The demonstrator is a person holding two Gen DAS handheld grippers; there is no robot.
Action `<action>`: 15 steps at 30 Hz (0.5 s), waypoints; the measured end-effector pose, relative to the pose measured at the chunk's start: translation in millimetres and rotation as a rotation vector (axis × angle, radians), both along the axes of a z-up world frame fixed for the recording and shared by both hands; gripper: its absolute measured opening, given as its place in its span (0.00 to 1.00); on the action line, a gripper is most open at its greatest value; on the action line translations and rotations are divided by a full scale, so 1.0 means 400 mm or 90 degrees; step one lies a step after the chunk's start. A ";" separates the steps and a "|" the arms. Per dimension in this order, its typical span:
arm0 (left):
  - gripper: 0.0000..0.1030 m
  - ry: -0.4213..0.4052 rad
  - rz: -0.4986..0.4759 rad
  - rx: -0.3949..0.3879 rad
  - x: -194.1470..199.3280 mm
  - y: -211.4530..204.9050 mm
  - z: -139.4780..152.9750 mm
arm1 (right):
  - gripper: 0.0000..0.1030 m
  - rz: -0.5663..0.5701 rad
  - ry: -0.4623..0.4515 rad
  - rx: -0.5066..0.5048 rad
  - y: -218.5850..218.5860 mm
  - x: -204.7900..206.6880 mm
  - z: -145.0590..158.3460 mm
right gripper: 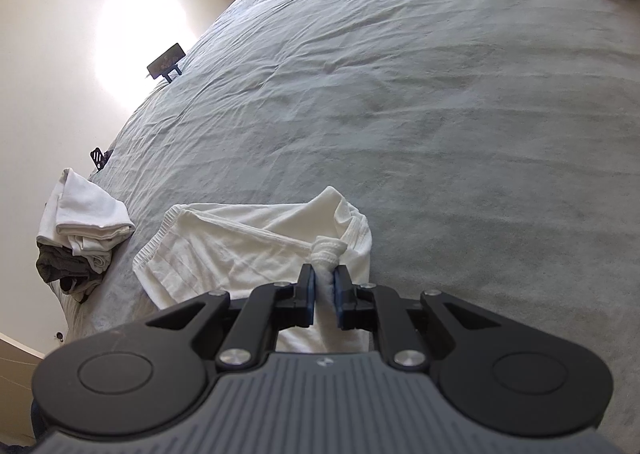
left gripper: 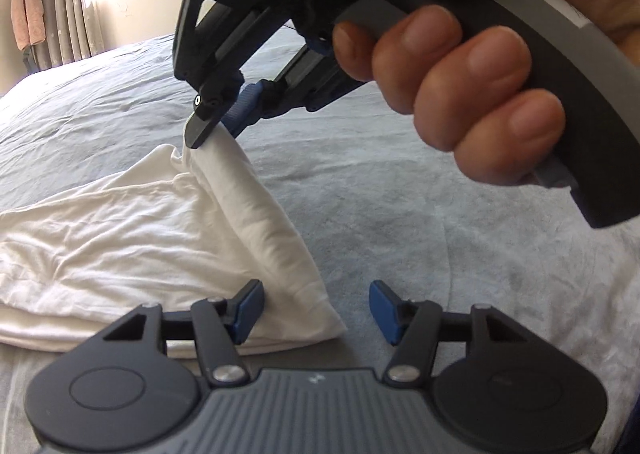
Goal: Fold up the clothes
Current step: 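Grasp the garment corner with the left gripper beside the right gripper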
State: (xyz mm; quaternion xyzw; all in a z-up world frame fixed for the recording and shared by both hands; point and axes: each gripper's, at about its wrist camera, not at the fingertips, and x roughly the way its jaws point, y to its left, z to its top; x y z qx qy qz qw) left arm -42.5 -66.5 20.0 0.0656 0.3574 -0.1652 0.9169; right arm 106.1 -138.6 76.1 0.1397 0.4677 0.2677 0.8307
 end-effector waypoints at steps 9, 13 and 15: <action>0.07 -0.004 0.029 -0.008 0.001 0.049 0.007 | 0.12 -0.024 -0.011 0.019 -0.023 0.002 0.003; 0.07 0.012 0.029 -0.024 -0.008 0.096 0.035 | 0.12 -0.045 -0.036 0.022 -0.030 -0.001 0.012; 0.06 0.015 0.030 -0.032 -0.008 0.115 0.046 | 0.12 -0.061 -0.056 0.022 -0.034 -0.002 0.018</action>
